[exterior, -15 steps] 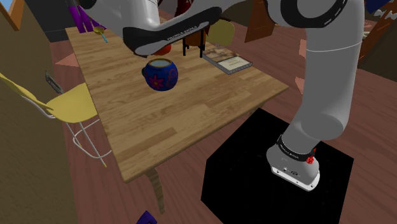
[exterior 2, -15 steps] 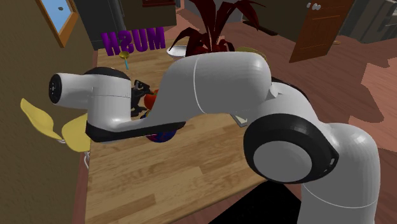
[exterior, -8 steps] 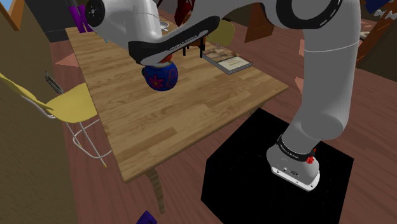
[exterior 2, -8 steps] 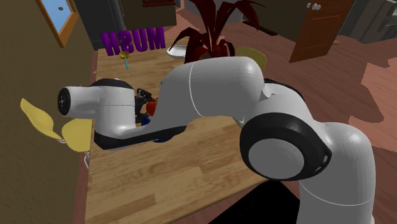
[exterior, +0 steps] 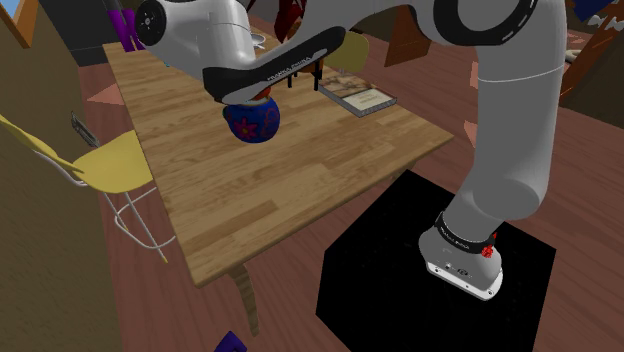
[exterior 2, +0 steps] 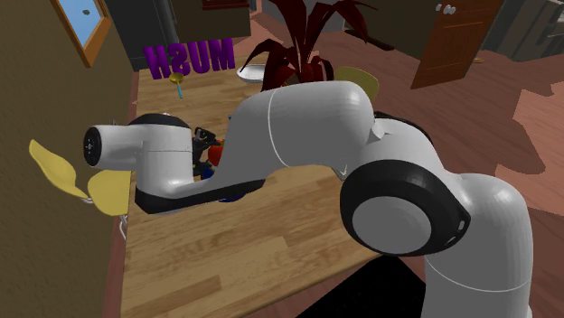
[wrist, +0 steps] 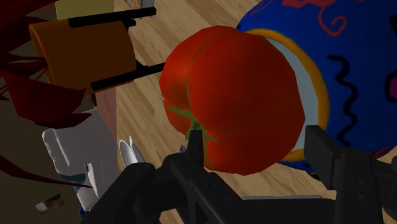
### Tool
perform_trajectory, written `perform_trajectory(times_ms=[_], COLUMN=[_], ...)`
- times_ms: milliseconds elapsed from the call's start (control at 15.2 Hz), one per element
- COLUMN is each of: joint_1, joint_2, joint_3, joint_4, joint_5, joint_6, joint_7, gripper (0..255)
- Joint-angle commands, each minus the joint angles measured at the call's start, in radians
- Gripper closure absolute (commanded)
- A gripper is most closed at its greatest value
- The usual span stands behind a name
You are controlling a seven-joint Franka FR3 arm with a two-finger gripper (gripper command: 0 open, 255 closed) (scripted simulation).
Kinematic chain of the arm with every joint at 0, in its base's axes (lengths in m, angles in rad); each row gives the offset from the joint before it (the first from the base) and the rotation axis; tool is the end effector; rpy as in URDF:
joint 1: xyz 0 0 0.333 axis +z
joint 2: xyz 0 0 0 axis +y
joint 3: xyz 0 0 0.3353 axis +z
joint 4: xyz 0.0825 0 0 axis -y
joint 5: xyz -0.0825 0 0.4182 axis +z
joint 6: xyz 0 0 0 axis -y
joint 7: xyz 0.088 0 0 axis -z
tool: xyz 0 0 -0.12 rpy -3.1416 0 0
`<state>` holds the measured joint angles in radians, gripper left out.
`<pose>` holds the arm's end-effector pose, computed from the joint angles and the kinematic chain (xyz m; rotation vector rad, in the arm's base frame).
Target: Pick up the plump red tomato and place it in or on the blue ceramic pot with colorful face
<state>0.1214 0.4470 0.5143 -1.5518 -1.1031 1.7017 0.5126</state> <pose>0.6490 0.2938 0.4277 2.2479 0.4493 0.3568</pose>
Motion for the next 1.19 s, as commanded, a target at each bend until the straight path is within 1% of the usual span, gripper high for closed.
perform_trajectory(times_ms=[0, 330, 594, 1122], joint_1=[0.000, 0.000, 0.054, 0.054], joint_2=[0.000, 0.000, -0.011, -0.011], joint_3=[0.000, 0.000, 0.025, 0.025], joint_4=[0.000, 0.000, 0.058, 0.058], joint_5=[0.000, 0.000, 0.024, 0.024], joint_6=[0.000, 0.000, -0.093, -0.093], joint_7=[0.000, 0.000, -0.016, -0.016], gripper=[0, 0, 0, 0])
